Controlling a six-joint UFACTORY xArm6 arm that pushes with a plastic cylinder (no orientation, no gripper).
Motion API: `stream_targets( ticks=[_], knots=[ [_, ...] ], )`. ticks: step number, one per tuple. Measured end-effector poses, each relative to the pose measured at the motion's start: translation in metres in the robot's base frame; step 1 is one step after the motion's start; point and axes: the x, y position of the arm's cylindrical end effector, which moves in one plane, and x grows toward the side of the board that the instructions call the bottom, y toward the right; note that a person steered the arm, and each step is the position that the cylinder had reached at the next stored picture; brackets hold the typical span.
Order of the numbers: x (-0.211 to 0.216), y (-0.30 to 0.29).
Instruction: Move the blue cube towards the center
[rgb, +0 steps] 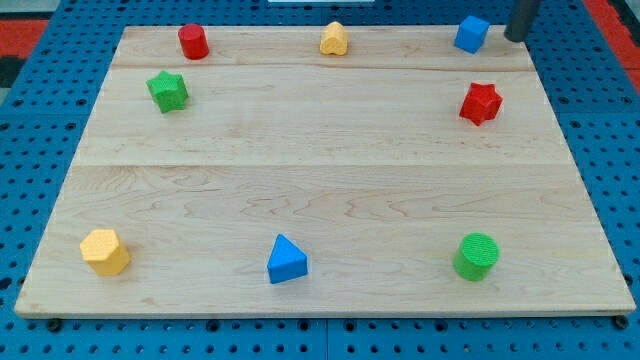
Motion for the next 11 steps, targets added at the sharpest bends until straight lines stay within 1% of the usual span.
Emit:
stream_targets(
  ticks=[1,2,3,4,6,7,8,9,10,11],
  knots=[
    [-0.024,-0.015],
    [-0.023,-0.028],
    [-0.006,-0.051],
    [-0.003,-0.090],
    [0.098,-0.160],
    [0.117,-0.169],
    [0.111,-0.145],
    [0.120,-0.173],
    [0.120,-0.214],
    [0.120,-0.234]
  ],
)
